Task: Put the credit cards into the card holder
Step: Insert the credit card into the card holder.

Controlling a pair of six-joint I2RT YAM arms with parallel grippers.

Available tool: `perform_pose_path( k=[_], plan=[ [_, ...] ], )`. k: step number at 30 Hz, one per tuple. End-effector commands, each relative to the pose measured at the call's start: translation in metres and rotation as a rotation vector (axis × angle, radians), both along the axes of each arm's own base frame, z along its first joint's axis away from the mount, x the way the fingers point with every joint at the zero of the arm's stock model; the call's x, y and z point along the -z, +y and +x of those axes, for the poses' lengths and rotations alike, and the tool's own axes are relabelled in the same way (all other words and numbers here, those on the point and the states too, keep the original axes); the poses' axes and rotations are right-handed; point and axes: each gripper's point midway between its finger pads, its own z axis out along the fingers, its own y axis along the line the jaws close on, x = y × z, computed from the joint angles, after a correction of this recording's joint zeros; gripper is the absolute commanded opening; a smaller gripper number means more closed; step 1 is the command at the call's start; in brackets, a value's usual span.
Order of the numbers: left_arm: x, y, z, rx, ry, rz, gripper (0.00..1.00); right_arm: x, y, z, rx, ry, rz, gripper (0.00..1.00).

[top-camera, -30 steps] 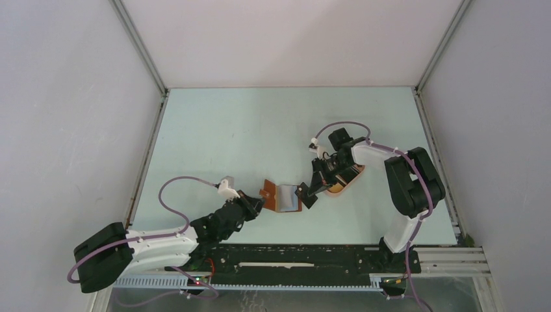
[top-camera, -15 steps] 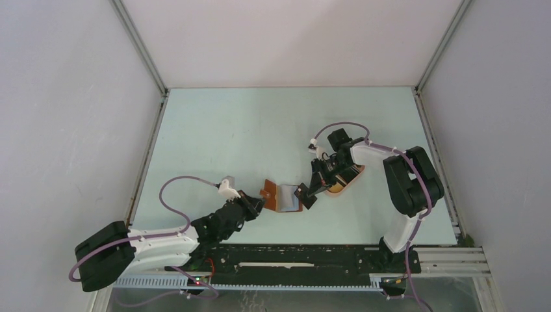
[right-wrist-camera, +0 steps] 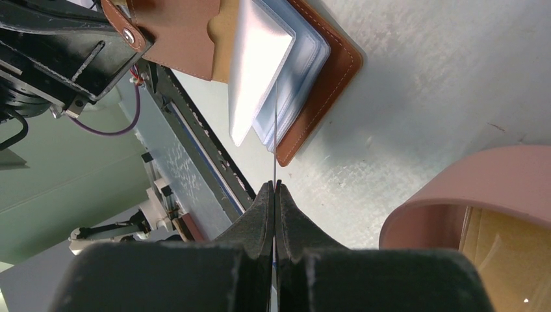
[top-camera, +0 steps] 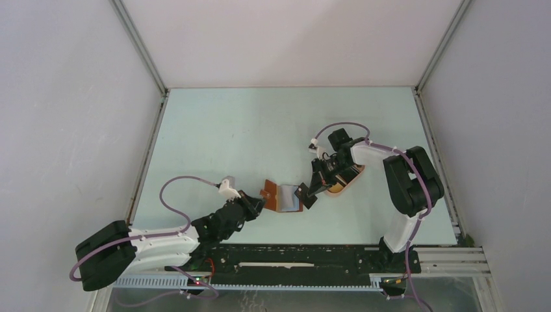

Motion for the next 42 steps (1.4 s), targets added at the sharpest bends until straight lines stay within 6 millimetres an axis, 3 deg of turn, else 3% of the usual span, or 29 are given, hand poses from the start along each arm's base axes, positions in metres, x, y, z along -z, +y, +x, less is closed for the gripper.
perform_pose_path(
  k=[1, 7, 15, 22, 31, 42],
  plan=[
    [-0.003, -0.001, 0.001, 0.007, -0.020, -0.005, 0.00, 0.000, 0.004, -0.002, 0.003, 0.030, 0.018, 0.00],
    [-0.002, -0.001, 0.001, 0.010, -0.019, -0.005, 0.00, -0.003, 0.010, -0.004, -0.008, 0.038, 0.045, 0.00],
    [-0.002, -0.007, 0.000, 0.025, -0.014, -0.013, 0.00, -0.020, 0.033, -0.017, -0.095, 0.045, 0.126, 0.00],
    [-0.002, -0.012, 0.000, 0.043, -0.009, -0.019, 0.00, -0.021, 0.049, -0.009, -0.104, 0.025, 0.121, 0.00],
    [0.001, -0.025, -0.003, 0.091, 0.010, -0.019, 0.01, -0.013, 0.055, 0.000, -0.096, 0.024, 0.101, 0.00],
    [0.002, -0.025, -0.008, 0.126, 0.016, -0.003, 0.22, -0.007, 0.060, 0.003, -0.107, 0.042, 0.096, 0.00]
  ],
)
